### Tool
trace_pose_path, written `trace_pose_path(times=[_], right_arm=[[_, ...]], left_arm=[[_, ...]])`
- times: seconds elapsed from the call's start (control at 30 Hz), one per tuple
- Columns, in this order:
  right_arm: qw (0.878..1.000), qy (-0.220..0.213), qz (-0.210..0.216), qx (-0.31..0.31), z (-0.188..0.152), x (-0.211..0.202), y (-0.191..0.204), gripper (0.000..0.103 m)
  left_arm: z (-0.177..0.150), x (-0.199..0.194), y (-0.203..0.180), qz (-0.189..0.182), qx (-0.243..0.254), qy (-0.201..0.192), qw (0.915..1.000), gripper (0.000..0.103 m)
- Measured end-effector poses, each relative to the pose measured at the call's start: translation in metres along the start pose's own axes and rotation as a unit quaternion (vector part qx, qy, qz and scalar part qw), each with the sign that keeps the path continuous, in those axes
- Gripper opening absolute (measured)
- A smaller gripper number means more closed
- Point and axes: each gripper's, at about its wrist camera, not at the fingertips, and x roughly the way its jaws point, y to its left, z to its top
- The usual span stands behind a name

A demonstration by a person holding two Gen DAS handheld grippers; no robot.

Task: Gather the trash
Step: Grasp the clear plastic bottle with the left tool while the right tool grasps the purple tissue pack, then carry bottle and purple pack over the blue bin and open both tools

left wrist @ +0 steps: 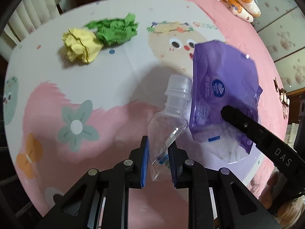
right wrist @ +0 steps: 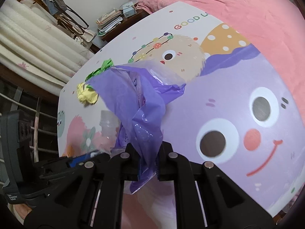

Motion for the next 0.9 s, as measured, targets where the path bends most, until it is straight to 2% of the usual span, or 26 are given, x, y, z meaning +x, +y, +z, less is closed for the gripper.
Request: trace_pose_path(times=[0.17,0.27,0.37,0.5,0.7,0.83,0.9], right_arm=[[1.000,-0.004,0.012,-0.029,-0.020,-0.042,-0.002,0.007],[0.998,-0.007,0.026,-0.048,-0.033,-0.071,-0.010,0.007],[0.996,-0.009,0.042,-0.072,-0.052,-0.101,-0.024,0.007],[0.991,0.000,0.062,-0.117,-0.082,-0.135,-0.052,0.007],[0.979,0.024,0.092,-0.183,-0.135,-0.176,-0.102,0.007],[0.971,0.046,0.101,-0.210,-0.167,-0.192,-0.131,0.007],[0.968,0.060,0.106,-0.219,-0.183,-0.198,-0.145,0.007]], left_arm=[[-0.037,-0.036,-0.033,0.030,0.020,-0.051,0.9980,0.019],[-0.074,-0.057,-0.046,0.047,0.026,-0.075,0.9957,0.019],[-0.107,-0.074,-0.077,0.072,0.025,-0.108,0.9912,0.019],[-0.165,-0.092,-0.120,0.102,-0.001,-0.148,0.9838,0.019],[-0.252,-0.094,-0.178,0.144,-0.049,-0.184,0.9711,0.019],[-0.306,-0.088,-0.207,0.154,-0.078,-0.190,0.9665,0.019],[-0.332,-0.082,-0.222,0.162,-0.082,-0.178,0.9671,0.019]])
